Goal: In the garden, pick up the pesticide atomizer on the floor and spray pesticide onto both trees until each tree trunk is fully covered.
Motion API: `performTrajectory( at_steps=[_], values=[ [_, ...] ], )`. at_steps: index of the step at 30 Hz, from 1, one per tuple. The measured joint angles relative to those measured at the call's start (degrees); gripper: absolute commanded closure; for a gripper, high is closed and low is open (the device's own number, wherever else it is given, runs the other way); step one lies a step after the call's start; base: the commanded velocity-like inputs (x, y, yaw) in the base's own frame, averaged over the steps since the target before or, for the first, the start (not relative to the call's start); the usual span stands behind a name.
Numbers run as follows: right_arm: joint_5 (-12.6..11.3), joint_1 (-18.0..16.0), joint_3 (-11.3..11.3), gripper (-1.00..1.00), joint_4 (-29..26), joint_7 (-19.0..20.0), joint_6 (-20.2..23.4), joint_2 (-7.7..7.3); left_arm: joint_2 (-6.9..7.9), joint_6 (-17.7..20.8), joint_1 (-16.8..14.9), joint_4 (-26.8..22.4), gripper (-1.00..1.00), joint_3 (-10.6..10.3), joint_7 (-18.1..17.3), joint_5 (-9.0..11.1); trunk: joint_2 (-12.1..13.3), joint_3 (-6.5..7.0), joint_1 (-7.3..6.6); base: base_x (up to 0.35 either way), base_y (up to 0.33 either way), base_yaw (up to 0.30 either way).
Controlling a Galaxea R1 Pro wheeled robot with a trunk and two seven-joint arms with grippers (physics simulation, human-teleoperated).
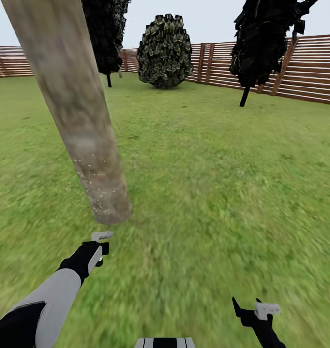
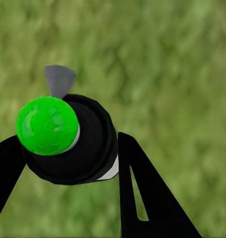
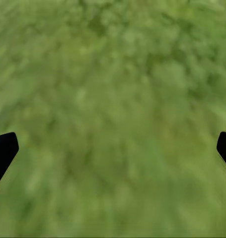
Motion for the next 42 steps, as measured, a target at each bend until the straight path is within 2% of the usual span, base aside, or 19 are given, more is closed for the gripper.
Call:
performTrajectory(
  at_steps=[7,21,29,42],
  values=[
    [0.0,0.02,0.0,-1.0,0.0,0.0,0.0,0.0,-0.04,0.0,0.0,-0.01,1.0,0.03,-0.16,-0.02,0.0,0.0,0.0,0.005,-0.272,0.08],
    [0.0,0.01,0.0,-1.0,0.0,0.0,0.0,0.0,0.02,0.09,0.0,-0.01,1.0,0.03,-0.16,-0.02,0.0,0.0,0.0,0.049,-0.273,0.266],
    [0.0,-0.02,-0.01,-1.0,0.0,0.0,0.0,0.0,0.05,0.0,0.0,-0.01,1.0,0.03,-0.25,-0.02,0.0,0.0,0.0,0.137,-0.273,0.032],
    [0.0,0.03,0.0,-1.0,0.0,0.0,0.0,0.0,-0.03,0.0,0.0,0.11,1.0,0.03,-0.33,-0.01,0.0,0.0,0.0,0.128,-0.273,0.265]
  ],
)
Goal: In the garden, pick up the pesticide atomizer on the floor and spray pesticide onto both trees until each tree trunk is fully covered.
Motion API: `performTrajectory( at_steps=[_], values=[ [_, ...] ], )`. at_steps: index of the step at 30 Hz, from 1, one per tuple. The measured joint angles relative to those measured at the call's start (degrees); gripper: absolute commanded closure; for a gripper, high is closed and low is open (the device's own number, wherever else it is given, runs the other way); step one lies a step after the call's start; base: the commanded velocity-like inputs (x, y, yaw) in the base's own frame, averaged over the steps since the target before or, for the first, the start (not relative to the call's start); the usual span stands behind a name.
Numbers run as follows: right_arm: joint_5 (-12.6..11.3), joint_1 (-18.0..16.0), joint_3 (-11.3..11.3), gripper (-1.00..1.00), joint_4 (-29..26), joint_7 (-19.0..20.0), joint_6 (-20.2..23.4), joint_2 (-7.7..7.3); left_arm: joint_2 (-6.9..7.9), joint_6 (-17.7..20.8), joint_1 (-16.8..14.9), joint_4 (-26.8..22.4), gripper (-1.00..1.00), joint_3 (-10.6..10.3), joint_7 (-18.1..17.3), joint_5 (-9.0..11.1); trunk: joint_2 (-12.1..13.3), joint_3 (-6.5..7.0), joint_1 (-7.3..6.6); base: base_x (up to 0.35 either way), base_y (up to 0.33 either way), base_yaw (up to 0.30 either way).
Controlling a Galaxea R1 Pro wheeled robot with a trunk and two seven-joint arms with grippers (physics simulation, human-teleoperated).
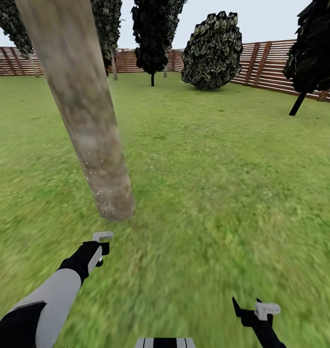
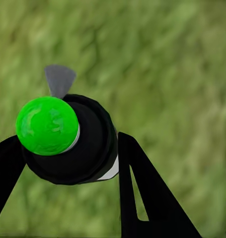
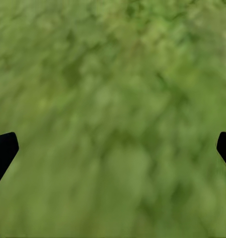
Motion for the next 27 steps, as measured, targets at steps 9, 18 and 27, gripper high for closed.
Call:
performTrajectory(
  at_steps=[9,18,27],
  values=[
    [0.0,0.0,0.0,-1.0,0.0,0.0,0.0,0.0,-0.01,0.0,0.0,0.05,1.0,0.0,-0.09,0.0,0.0,0.0,0.0,0.083,-0.273,0.278],
    [0.0,0.01,0.0,-1.0,0.0,0.0,0.0,0.0,-0.06,-0.04,0.0,0.01,1.0,-0.01,-0.12,-0.02,0.0,0.0,0.0,0.0,-0.19,0.13],
    [0.0,0.01,0.0,-1.0,0.0,0.0,0.0,0.0,-0.29,0.39,-0.01,-6.39,1.0,-0.48,-0.13,-0.15,0.0,0.0,0.0,0.0,-0.003,0.001]
  ],
)
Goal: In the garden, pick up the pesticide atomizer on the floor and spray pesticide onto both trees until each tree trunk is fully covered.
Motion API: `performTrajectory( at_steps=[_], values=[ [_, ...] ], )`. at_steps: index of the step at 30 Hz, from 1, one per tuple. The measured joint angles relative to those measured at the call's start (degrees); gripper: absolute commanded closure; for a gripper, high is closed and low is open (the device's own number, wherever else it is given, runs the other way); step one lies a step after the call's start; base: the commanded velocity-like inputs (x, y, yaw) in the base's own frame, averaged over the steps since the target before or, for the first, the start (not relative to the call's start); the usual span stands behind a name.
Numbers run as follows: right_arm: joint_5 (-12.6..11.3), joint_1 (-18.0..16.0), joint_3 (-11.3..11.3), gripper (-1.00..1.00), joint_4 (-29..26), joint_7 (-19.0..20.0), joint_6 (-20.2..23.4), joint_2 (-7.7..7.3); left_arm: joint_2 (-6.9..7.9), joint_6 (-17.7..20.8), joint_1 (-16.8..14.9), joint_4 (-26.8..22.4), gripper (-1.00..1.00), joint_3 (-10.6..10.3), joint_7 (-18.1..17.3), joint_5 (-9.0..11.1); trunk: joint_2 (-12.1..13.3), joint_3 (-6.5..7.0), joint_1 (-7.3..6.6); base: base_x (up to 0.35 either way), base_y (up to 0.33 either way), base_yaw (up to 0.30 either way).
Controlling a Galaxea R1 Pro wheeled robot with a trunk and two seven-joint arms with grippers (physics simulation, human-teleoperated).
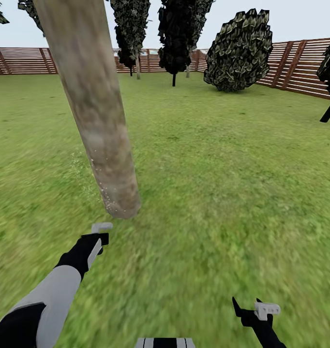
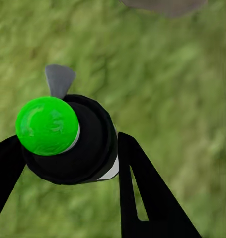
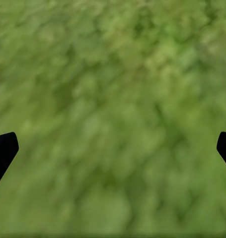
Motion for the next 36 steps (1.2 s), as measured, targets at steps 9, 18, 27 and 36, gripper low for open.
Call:
performTrajectory(
  at_steps=[9,18,27,36],
  values=[
    [0.0,0.0,0.0,-1.0,-0.09,-0.01,0.0,0.0,-5.0,9.33,-0.39,-13.57,1.0,0.04,0.0,-0.54,0.0,0.0,0.0,0.0,0.0,0.0],
    [0.0,0.0,-0.02,-1.0,-0.09,-0.09,0.0,0.0,-4.83,15.27,-0.3,-18.37,1.0,-5.78,-0.32,0.37,0.0,0.0,0.0,0.0,0.0,0.0],
    [0.0,0.0,0.0,-1.0,-0.08,-0.09,0.0,0.0,-5.83,23.76,-0.44,-29.79,1.0,-5.77,-0.3,-0.46,0.0,0.0,0.0,0.0,0.0,0.0],
    [0.0,0.0,0.0,-1.0,-0.07,-0.08,0.0,0.0,-2.23,26.68,-0.12,-32.14,1.0,-3.58,-0.4,0.36,0.0,0.0,0.0,0.0,0.0,0.0]
  ],
)
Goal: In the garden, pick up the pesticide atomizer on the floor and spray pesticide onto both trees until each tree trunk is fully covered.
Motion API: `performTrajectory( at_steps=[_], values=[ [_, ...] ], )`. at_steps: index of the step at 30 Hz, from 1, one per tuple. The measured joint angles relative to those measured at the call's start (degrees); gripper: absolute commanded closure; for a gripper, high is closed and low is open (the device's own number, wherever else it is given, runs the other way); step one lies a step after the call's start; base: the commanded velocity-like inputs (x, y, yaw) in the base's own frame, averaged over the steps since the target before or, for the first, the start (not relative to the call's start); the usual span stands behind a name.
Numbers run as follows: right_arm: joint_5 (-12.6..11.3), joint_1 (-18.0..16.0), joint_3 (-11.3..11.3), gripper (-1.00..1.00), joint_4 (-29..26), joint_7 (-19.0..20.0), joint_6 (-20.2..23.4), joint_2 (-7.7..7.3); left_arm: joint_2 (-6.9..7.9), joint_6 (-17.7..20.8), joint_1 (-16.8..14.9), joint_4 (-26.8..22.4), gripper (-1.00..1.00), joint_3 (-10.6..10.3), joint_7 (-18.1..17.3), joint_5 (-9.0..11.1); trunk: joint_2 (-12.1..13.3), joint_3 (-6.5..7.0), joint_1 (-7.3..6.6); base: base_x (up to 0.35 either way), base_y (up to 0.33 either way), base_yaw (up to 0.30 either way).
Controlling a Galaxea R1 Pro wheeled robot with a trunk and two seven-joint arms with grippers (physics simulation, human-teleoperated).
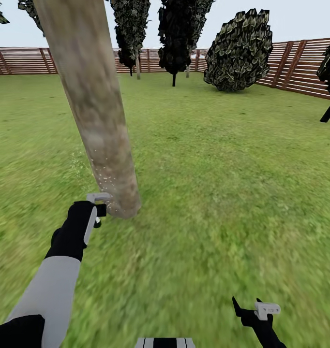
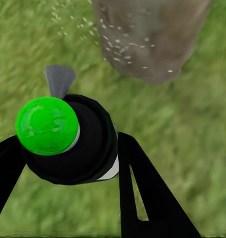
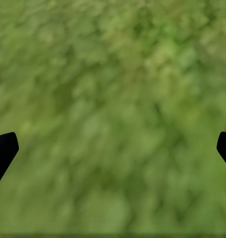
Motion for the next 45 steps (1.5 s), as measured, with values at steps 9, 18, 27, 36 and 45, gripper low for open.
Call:
performTrajectory(
  at_steps=[9,18,27,36,45],
  values=[
    [0.0,0.0,0.0,-1.0,-0.01,0.01,0.0,0.0,-3.18,5.97,-1.07,-5.88,1.0,-0.63,0.08,-0.34,0.0,0.0,0.0,0.0,0.0,0.0],
    [0.0,-0.01,0.0,-1.0,0.05,0.0,-0.01,0.0,-2.89,7.49,-1.39,-8.01,1.0,-0.84,0.05,-0.25,0.0,0.0,0.0,0.0,0.0,0.0],
    [0.01,0.0,0.01,-1.0,0.06,0.05,0.0,0.0,-3.26,7.48,-2.46,-7.23,1.0,-0.72,0.07,0.01,0.0,0.01,0.0,0.0,0.0,0.0],
    [0.06,-0.01,0.0,-1.0,0.07,0.05,0.0,0.0,-3.3,6.99,-3.87,-4.25,1.0,-0.61,0.1,-0.08,0.01,-0.01,0.01,0.0,0.0,0.0],
    [0.05,-0.02,0.0,-1.0,0.07,0.06,0.0,0.0,-3.2,-12.63,-0.65,17.88,1.0,-0.29,0.27,-0.13,0.0,-0.01,0.01,0.0,0.0,0.0]
  ],
)
